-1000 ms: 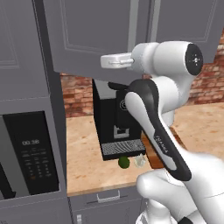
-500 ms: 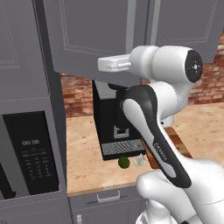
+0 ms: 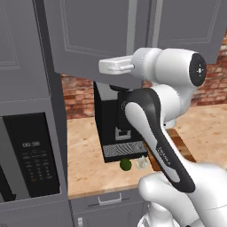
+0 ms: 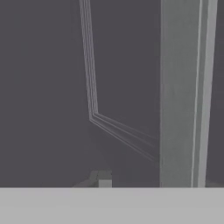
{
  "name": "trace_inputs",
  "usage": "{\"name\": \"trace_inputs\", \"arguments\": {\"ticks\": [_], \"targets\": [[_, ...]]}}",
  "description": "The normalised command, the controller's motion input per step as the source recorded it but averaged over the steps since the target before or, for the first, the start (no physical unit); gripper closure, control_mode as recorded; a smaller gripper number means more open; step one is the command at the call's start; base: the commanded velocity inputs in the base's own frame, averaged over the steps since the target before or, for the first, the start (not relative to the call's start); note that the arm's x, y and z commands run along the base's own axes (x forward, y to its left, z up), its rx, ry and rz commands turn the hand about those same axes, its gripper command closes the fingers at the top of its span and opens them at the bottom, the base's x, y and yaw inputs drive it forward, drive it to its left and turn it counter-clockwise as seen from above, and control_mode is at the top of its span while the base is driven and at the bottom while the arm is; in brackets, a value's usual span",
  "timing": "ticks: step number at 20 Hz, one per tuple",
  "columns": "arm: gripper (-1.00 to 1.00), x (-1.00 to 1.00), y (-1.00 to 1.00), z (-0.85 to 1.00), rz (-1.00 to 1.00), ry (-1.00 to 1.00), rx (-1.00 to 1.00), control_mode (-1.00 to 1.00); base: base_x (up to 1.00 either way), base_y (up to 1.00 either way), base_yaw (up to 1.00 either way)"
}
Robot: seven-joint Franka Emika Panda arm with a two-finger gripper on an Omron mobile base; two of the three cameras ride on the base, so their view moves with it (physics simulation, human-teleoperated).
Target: Open the cabinet. Place the bowl and condiment on the counter. Then place the lime and garlic on the cutting board.
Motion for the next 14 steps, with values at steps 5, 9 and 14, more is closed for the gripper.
{"name": "trace_inputs", "arguments": {"ticks": [5,9,14], "targets": [[1.0,-0.13,0.45,0.0,0.0,0.0,0.0,-1.0,0.0,0.0,0.0],[1.0,-0.16,0.47,0.0,0.0,0.0,0.0,-1.0,0.0,0.0,0.0],[1.0,-0.19,0.47,0.0,0.0,0.0,0.0,-1.0,0.0,0.0,0.0]]}}
